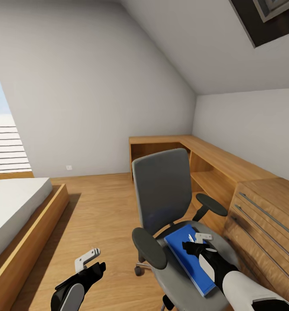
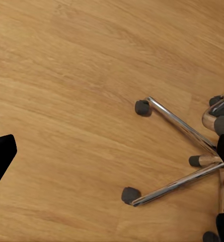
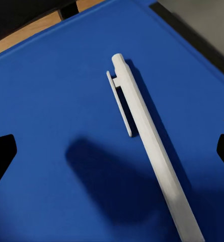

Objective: In the bedroom, organize the workspace by keeping the computer under the desk, ensuring the monitor is on the desk, placing the keyboard on the desk next to the monitor, placing the mouse on the desk next to the keyboard, moving the folder from the swivel chair onto the desk next to the mouse, stacking the notebook on top of the folder with the pen on top of the notebook, and positioning the swivel chair next to the desk.

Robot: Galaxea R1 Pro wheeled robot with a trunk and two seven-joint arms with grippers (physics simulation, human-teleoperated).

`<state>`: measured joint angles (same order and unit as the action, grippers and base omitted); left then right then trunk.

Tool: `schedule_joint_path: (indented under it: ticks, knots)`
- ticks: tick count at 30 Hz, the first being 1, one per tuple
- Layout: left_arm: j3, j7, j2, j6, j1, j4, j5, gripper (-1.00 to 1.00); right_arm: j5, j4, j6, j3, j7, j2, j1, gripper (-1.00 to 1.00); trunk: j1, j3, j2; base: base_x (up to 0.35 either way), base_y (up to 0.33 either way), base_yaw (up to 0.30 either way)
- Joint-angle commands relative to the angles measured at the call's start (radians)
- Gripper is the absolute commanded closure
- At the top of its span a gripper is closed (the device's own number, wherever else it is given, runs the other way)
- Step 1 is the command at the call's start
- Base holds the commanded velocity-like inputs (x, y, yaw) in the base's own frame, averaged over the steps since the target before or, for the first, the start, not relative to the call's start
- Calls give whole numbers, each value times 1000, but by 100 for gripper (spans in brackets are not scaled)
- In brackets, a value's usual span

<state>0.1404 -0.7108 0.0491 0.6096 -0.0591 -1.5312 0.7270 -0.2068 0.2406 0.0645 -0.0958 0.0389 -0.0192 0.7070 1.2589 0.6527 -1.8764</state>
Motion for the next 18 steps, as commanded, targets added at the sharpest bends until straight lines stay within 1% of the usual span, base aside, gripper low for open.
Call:
schedule_joint_path:
  ticks: [1,18]
  knots:
    - [1,-9,0,1,-1,-1,9,-100,-9,3,6,-8,4,-1,0,-100,0,1,-1,0,0,0]
    - [1,-9,0,1,-1,-1,9,-100,-11,2,7,-8,4,-1,0,-100,0,1,-1,0,0,0]
